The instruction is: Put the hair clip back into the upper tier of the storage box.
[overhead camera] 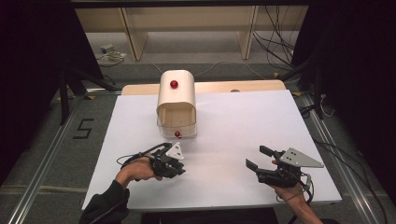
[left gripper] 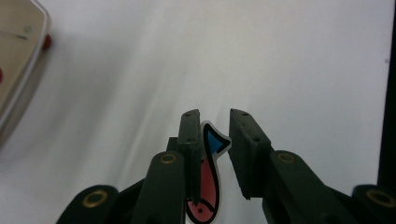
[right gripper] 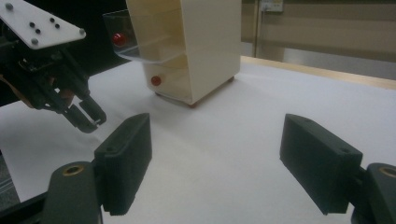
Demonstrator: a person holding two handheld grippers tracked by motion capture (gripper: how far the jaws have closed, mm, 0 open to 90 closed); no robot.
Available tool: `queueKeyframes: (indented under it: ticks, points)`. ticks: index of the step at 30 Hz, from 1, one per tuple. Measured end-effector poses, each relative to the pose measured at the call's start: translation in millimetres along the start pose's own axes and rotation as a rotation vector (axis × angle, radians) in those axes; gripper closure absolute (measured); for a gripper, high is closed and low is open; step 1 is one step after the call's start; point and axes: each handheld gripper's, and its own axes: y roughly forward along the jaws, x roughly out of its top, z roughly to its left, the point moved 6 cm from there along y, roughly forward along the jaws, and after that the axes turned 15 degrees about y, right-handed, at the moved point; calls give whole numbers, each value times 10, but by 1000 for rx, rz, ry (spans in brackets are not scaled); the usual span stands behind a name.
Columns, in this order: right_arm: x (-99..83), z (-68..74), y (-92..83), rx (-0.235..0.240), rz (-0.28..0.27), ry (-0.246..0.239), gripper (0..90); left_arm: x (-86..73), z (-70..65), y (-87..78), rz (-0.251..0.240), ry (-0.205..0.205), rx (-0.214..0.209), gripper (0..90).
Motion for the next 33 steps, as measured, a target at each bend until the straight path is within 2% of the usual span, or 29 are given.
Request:
queueKeyframes:
  ticks: [2,3,9,11,13,20,21,24,30,33]
  points:
    - [0,0,-1,0,0,-1,260,32,8,-31,-17,-2,2,740]
    - [0,1,-1,0,0,0,260,65,22,-54,-40,-17,16,740]
    - [0,1,-2,0,0,0,260,117,55,-123,-74,-35,35,739]
    - [0,1,-2,0,0,0,260,153,63,-163,-107,-55,44,739]
    - [0,0,-2,-1,0,0,260,172,65,-188,-119,-55,47,739]
    - [0,1,-2,0,0,0,260,241,76,-259,-142,-63,70,739]
    - [0,0,-1,0,0,-2,260,268,91,-291,-152,-73,87,739]
    - [-1,2,-1,0,1,1,260,292,101,-329,-164,-82,90,739]
    - [-1,1,0,0,1,-1,260,347,129,-394,-179,-112,129,739]
    - [-1,1,0,0,1,-1,260,359,145,-425,-188,-135,122,739]
